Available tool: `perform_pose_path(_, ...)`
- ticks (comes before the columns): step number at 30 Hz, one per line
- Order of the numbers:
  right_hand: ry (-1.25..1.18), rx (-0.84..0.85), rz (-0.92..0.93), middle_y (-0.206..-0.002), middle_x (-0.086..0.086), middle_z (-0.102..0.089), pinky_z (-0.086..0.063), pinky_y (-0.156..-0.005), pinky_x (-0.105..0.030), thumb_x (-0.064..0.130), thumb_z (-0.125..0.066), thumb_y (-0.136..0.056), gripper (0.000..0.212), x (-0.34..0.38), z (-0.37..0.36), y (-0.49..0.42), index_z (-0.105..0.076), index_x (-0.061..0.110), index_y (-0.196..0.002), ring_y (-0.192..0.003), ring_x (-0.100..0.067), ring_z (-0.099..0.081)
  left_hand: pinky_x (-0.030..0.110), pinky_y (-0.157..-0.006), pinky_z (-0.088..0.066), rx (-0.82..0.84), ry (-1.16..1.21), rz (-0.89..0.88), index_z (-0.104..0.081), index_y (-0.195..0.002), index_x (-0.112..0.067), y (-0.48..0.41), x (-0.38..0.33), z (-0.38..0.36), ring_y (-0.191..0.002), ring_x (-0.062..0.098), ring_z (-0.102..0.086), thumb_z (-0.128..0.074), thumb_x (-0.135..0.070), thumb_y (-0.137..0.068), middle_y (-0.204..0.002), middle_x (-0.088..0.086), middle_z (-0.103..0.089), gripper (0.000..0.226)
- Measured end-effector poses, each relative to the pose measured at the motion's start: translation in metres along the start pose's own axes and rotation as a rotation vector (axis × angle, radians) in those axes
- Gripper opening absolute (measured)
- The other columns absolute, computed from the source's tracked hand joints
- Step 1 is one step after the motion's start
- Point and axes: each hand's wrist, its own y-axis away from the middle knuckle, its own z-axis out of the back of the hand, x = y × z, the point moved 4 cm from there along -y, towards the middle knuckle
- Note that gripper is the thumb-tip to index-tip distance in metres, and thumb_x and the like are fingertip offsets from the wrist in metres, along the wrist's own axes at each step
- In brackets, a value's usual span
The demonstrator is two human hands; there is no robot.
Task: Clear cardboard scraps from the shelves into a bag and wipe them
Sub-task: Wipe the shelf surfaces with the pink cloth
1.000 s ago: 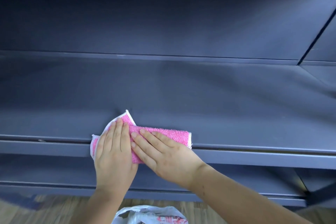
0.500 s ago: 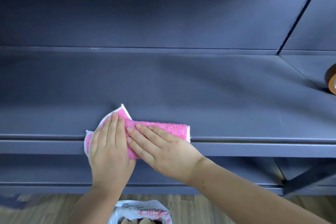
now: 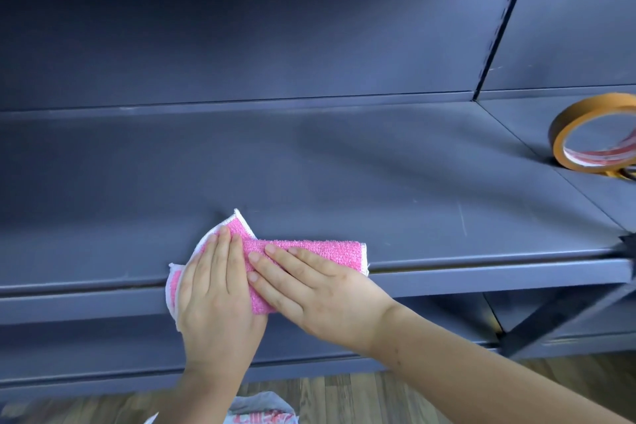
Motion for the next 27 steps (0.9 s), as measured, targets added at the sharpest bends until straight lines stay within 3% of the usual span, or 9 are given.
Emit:
perform_pose_path(8, 0.015, 0.040, -0.084, -0.137, 0.011, -0.051, -0.040, -0.104, -0.023, 0.006, -0.012, -0.094, 0.052, -0.012, 0.000, 0.021, -0.037, 0.024, -0.136, -0.124, -0.009, -0.051, 0.046, -0.090, -0.050, -0.015, -0.002, -0.038, -0.063, -0.109, 0.012, 0.002, -0.022, -0.007, -0.104, 0.039, -0.065, -0.040, -0.017, -0.082, -0.112, 0.025, -0.066, 0.045)
perform_pose_path(14, -0.017, 0.014, -0.046, -0.137, 0.013, -0.051, -0.041, -0.104, -0.022, 0.012, -0.027, -0.093, 0.046, -0.014, 0.002, 0.024, -0.039, 0.025, -0.135, -0.124, -0.009, -0.051, 0.041, -0.094, -0.044, -0.048, 0.000, -0.042, -0.064, -0.108, 0.011, 0.000, -0.026, -0.005, -0.103, 0.037, -0.066, -0.042, -0.014, -0.082, -0.111, 0.024, -0.067, 0.042)
perform_pose_path(20, -0.012, 0.045, -0.091, -0.135, 0.014, -0.052, -0.042, -0.102, -0.021, 0.008, -0.014, -0.095, 0.054, -0.022, 0.001, 0.033, -0.047, 0.028, -0.133, -0.122, -0.007, -0.053, 0.028, -0.099, -0.033, -0.079, 0.016, -0.042, -0.065, -0.104, 0.013, -0.001, -0.036, -0.005, -0.097, 0.039, -0.067, -0.042, -0.014, -0.081, -0.108, 0.026, -0.067, 0.043)
perform_pose_path(24, -0.020, 0.042, -0.090, -0.134, 0.014, -0.052, -0.042, -0.103, -0.022, 0.008, -0.012, -0.096, 0.054, -0.027, 0.001, 0.041, -0.047, 0.028, -0.133, -0.122, -0.008, -0.053, 0.034, -0.093, -0.038, -0.071, 0.012, -0.051, -0.065, -0.105, 0.012, 0.000, -0.045, -0.008, -0.097, 0.038, -0.068, -0.045, -0.015, -0.080, -0.108, 0.024, -0.068, 0.042)
perform_pose_path(27, -0.017, 0.049, -0.098, -0.135, 0.014, -0.052, -0.042, -0.103, -0.022, 0.005, -0.008, -0.097, 0.056, -0.032, 0.000, 0.049, -0.045, 0.027, -0.133, -0.122, -0.008, -0.053, 0.025, -0.101, -0.031, -0.080, 0.018, -0.062, -0.066, -0.104, 0.011, -0.001, -0.053, -0.008, -0.097, 0.037, -0.068, -0.045, -0.015, -0.079, -0.108, 0.024, -0.068, 0.041)
